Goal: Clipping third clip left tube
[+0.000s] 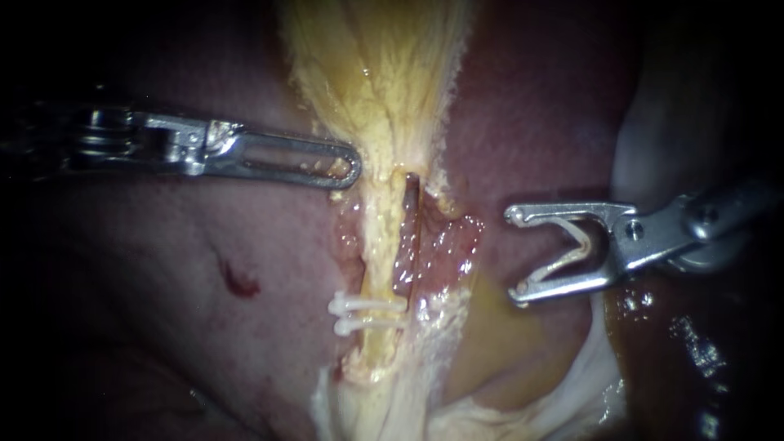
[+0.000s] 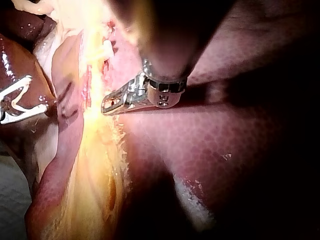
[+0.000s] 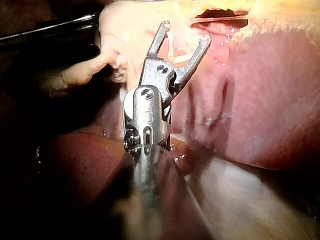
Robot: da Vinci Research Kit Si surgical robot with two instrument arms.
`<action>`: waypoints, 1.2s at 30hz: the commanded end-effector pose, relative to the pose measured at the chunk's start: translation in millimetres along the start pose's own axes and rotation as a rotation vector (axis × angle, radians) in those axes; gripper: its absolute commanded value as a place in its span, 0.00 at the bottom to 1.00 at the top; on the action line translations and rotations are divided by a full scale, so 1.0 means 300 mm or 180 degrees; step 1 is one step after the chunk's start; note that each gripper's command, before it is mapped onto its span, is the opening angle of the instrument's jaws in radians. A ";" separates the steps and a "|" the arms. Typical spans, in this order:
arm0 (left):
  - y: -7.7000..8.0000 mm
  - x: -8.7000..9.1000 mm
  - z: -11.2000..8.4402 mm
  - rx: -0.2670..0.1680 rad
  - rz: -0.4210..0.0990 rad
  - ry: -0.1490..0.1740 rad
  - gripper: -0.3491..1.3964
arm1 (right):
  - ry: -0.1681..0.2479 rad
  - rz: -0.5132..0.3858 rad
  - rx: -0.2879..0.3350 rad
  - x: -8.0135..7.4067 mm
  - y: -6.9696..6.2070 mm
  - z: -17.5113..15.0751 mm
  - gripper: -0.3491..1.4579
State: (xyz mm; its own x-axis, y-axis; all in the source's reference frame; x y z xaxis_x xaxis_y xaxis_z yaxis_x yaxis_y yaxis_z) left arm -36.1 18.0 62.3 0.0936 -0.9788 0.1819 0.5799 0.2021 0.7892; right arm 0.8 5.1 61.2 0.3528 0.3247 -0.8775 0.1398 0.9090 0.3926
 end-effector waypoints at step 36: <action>-0.0205 -0.0092 -0.0328 0.0058 -0.0013 -0.0125 0.00 | -0.0006 0.0090 -0.0044 0.0007 0.0012 0.010 0.47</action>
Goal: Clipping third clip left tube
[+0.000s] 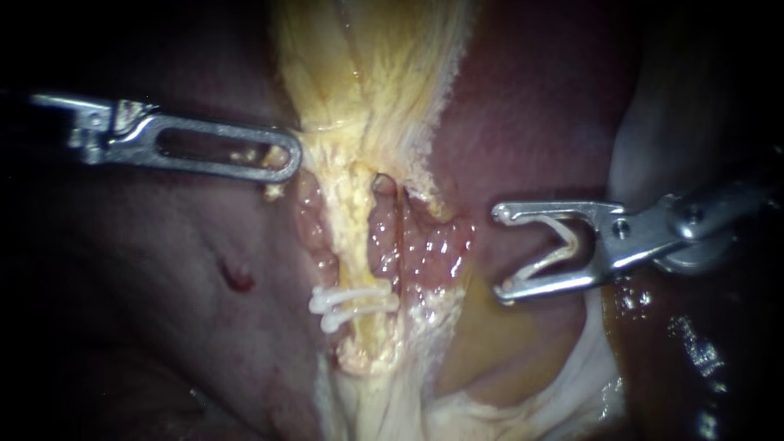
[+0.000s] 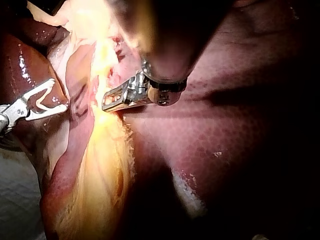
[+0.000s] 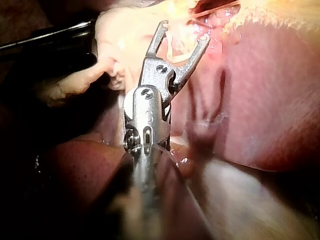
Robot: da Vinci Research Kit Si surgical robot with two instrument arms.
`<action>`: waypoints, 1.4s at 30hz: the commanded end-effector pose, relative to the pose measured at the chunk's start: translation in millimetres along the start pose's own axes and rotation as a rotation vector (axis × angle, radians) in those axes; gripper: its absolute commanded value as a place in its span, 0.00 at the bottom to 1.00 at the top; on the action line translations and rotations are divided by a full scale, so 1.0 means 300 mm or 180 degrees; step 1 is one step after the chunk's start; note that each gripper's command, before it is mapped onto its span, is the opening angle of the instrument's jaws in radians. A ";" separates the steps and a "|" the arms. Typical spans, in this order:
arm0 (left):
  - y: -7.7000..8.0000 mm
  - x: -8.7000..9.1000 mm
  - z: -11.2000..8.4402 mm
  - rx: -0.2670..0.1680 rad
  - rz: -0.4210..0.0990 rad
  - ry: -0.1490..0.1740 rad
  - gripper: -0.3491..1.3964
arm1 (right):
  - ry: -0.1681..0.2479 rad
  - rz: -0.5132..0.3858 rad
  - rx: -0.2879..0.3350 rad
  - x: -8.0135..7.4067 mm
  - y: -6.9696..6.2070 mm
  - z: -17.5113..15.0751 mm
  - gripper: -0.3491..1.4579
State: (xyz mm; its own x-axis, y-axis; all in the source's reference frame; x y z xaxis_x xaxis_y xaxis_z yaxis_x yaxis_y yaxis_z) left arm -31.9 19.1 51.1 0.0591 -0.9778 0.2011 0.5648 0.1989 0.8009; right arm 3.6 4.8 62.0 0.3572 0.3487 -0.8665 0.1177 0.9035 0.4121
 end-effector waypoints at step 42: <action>-0.0010 0.0019 0.0028 0.0002 0.0007 -0.0003 0.00 | 0.0069 0.0392 0.0150 -0.0158 0.0098 0.035 0.47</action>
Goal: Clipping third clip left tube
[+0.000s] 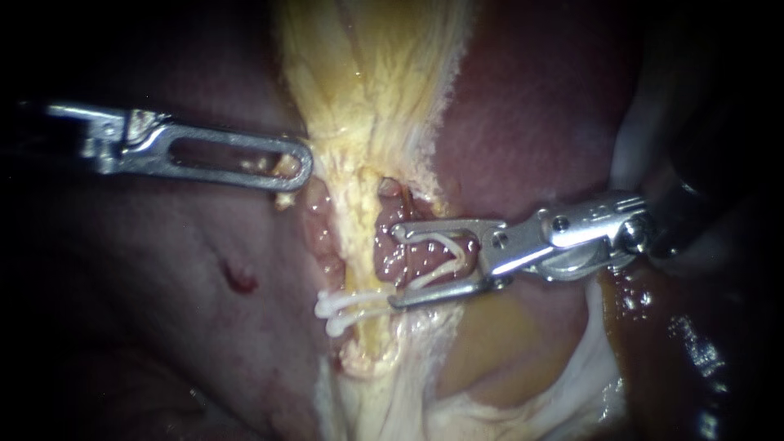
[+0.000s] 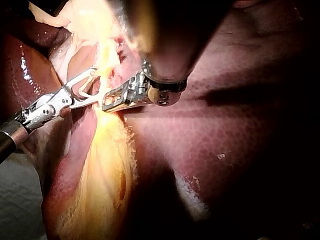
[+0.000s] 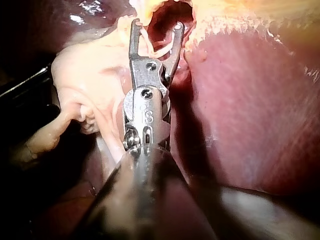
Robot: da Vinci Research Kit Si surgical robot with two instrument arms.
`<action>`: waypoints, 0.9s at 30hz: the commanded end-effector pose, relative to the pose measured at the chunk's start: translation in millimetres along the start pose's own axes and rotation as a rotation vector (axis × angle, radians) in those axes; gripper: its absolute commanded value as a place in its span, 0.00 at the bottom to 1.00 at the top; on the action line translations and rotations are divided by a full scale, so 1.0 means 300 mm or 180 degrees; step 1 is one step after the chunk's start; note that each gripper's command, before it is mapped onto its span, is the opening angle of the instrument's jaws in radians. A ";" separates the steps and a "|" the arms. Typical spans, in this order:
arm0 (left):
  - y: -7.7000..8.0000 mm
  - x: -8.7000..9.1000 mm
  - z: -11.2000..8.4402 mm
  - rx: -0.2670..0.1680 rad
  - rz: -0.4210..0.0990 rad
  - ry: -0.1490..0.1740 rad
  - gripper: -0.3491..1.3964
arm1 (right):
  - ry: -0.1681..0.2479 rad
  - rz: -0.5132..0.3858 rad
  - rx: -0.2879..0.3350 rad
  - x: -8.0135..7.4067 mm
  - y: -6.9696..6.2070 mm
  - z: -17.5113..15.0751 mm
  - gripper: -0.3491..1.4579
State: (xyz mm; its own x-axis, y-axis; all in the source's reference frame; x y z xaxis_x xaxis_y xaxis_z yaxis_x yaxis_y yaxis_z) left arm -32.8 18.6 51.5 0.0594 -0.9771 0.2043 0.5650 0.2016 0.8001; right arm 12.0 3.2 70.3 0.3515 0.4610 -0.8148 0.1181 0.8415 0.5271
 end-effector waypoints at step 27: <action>0.0004 0.0003 0.0003 0.0004 0.0002 0.0002 0.00 | 0.0721 0.0421 0.0707 0.0096 -0.0056 0.025 0.47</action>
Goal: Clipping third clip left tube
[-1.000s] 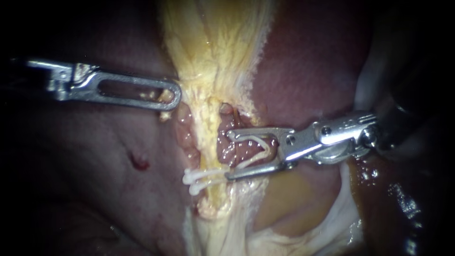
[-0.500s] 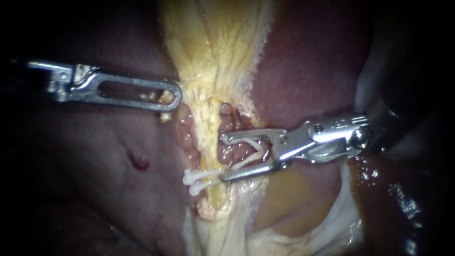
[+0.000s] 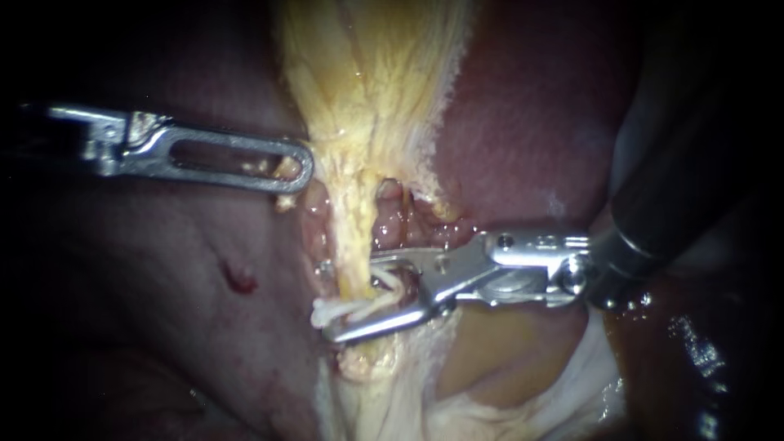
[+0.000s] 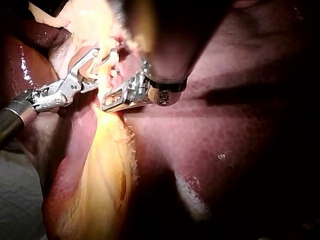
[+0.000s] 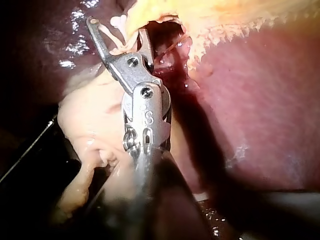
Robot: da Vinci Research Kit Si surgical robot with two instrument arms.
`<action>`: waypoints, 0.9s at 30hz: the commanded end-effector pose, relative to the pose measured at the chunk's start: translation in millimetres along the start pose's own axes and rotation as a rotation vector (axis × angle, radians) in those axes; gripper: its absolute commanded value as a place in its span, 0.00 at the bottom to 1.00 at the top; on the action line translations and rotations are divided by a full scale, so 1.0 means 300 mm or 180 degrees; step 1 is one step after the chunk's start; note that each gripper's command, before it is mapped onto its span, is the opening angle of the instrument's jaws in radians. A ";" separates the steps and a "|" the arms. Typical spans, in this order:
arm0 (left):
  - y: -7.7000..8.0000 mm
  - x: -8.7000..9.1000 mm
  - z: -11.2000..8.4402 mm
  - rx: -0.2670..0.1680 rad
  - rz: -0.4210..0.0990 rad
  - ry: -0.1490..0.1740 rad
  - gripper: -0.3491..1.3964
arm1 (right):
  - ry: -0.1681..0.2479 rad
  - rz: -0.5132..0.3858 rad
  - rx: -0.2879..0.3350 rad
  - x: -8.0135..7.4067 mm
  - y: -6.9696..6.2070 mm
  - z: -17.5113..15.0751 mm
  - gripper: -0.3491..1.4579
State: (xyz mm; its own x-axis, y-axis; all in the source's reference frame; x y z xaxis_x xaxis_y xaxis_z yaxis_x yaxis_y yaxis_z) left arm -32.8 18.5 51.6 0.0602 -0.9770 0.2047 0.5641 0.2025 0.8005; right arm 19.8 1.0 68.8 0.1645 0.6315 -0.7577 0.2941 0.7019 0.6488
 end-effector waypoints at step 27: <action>0.0006 0.0001 0.0006 0.0001 0.0001 0.0000 0.00 | 0.0233 0.0287 -0.0017 -0.0007 0.0103 0.004 0.47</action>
State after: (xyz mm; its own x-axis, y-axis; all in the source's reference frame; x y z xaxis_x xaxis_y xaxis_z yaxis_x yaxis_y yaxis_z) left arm -32.8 18.6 51.9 0.0605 -0.9769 0.2048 0.5638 0.2028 0.8006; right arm 21.7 2.8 70.9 0.1158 0.7190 -0.6853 0.2738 0.6401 0.7179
